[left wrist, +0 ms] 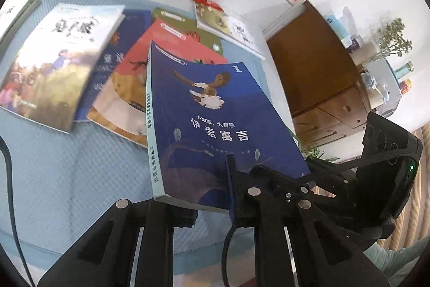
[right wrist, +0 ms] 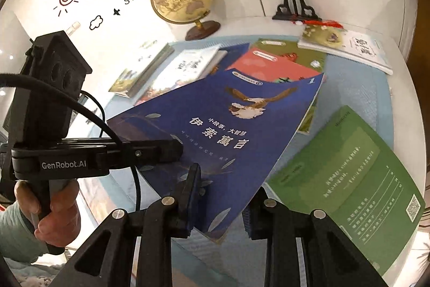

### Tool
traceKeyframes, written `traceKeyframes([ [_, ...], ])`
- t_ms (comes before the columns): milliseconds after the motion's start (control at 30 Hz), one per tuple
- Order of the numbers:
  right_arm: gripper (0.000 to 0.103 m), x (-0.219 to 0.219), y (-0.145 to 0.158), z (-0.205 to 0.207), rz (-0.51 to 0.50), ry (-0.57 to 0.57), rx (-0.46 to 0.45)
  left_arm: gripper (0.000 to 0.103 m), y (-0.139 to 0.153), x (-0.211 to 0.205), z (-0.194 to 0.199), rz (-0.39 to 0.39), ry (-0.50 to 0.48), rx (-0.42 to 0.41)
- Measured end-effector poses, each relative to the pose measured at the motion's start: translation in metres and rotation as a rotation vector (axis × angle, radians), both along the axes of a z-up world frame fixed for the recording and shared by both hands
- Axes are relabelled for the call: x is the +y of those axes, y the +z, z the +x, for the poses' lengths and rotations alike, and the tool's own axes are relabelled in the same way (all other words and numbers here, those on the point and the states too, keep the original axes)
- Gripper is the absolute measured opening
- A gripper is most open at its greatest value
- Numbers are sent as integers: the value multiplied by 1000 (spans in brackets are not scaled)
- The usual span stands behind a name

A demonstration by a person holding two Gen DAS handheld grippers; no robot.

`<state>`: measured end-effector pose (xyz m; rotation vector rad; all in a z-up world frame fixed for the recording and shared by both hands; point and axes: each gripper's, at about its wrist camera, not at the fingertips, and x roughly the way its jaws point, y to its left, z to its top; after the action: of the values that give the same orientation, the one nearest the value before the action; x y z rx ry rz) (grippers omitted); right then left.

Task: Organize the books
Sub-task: 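Carry the blue book in the left gripper toward the globe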

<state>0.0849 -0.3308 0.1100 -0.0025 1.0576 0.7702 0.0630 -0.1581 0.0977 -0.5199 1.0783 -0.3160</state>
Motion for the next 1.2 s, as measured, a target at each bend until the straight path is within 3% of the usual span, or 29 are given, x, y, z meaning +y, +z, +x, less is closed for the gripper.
traceKeyframes([
  [133, 26, 40, 15, -1, -3, 1, -38, 13, 12, 32, 2, -8, 5, -29],
  [267, 28, 93, 27, 3, 44, -3, -39, 13, 27, 90, -2, -23, 43, -63],
  [533, 28, 230, 27, 27, 81, 82, -55, 13, 35, 225, -2, 18, 150, -92],
  [867, 28, 374, -2, 77, 68, 124, 7, 14, 6, 356, 29, 23, 238, -58],
  [1033, 29, 409, -21, 97, 56, 122, 56, 14, -17, 397, 46, -34, 257, -21],
  [1200, 29, 426, -39, 107, 40, 133, 114, 20, -34, 412, 47, -26, 246, 17],
])
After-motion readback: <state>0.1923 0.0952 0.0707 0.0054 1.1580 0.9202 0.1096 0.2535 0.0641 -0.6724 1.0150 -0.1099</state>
